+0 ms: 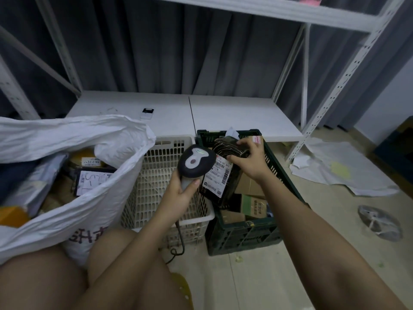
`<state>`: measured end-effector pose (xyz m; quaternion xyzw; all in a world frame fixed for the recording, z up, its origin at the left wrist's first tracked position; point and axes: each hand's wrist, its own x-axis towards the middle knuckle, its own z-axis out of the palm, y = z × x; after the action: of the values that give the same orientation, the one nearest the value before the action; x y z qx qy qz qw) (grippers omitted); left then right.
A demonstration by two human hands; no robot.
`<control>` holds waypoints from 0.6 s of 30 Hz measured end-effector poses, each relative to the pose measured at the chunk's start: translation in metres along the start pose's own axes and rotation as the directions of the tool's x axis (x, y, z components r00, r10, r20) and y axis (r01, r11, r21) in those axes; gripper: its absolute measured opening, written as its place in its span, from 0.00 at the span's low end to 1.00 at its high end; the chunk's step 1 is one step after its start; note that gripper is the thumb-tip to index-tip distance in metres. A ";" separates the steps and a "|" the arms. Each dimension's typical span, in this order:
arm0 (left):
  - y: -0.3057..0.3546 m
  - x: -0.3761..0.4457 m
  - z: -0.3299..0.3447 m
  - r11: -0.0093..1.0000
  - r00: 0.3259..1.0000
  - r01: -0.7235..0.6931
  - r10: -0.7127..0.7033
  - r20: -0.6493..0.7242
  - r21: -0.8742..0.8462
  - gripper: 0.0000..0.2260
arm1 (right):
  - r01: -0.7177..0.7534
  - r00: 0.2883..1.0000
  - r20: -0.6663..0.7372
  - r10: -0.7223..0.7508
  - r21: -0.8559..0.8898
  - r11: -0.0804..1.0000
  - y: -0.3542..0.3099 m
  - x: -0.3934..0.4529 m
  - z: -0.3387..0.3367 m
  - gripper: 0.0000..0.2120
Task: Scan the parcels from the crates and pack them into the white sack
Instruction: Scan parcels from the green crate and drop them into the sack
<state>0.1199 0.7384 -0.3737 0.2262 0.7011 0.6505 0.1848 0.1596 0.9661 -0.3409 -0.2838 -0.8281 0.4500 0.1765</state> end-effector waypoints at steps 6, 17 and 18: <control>0.078 0.003 -0.036 0.972 0.959 -0.230 0.233 -0.159 0.036 0.21 | 0.232 0.951 -0.258 -0.173 0.222 0.947 -0.086 -0.022 -0.008 0.21; 0.170 -0.075 -0.151 0.877 0.818 -0.351 0.458 -0.349 0.328 0.20 | 0.438 0.892 -0.319 -0.321 0.434 0.787 -0.222 -0.089 0.044 0.20; 0.171 -0.083 -0.162 0.877 0.807 -0.349 0.461 -0.369 0.332 0.21 | 0.431 0.898 -0.297 -0.324 0.452 0.781 -0.230 -0.095 0.054 0.20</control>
<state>0.1124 0.5662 -0.1923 0.2408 0.7348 0.6158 -0.1512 0.1323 0.7716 -0.1793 -0.0993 -0.6976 0.5755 0.4151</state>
